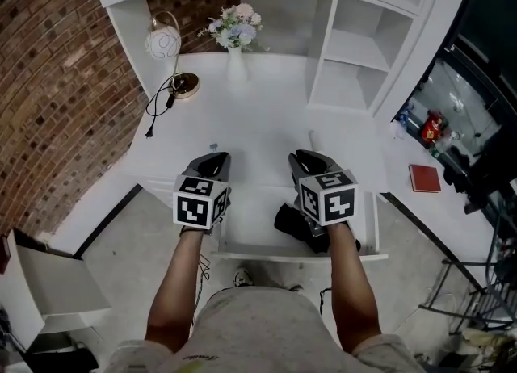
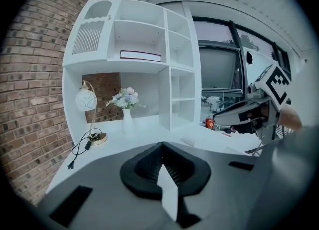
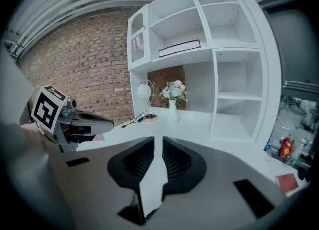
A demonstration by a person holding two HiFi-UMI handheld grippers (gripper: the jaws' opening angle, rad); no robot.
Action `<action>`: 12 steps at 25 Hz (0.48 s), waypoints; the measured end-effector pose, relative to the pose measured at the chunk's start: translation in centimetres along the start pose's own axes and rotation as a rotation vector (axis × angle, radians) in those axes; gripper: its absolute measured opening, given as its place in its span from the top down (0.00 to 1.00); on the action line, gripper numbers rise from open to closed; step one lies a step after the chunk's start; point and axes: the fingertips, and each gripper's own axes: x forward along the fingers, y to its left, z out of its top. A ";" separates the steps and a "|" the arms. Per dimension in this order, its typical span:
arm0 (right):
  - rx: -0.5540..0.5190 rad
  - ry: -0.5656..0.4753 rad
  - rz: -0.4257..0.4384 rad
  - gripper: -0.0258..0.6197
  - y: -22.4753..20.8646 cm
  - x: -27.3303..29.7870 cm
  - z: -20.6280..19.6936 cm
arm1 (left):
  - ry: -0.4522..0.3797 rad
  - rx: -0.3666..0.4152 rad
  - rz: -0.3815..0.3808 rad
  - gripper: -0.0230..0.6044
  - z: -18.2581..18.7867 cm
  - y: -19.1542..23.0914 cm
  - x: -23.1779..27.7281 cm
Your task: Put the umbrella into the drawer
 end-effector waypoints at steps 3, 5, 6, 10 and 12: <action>-0.011 -0.026 -0.020 0.88 0.3 0.1 0.9 | -0.007 -0.002 -0.007 0.97 0.0 0.8 0.0; -0.013 -0.038 -0.030 0.88 0.5 0.2 1.3 | -0.010 -0.003 -0.009 0.97 0.1 1.4 0.0; -0.011 -0.044 -0.033 0.88 0.7 0.3 1.4 | -0.012 -0.003 -0.010 0.97 0.1 1.6 0.0; -0.006 -0.059 -0.054 0.89 1.2 0.5 1.4 | -0.018 -0.001 -0.024 0.97 0.2 2.4 -0.1; -0.006 -0.067 -0.069 0.91 1.3 0.6 1.4 | -0.021 0.001 -0.036 0.97 0.2 2.6 -0.1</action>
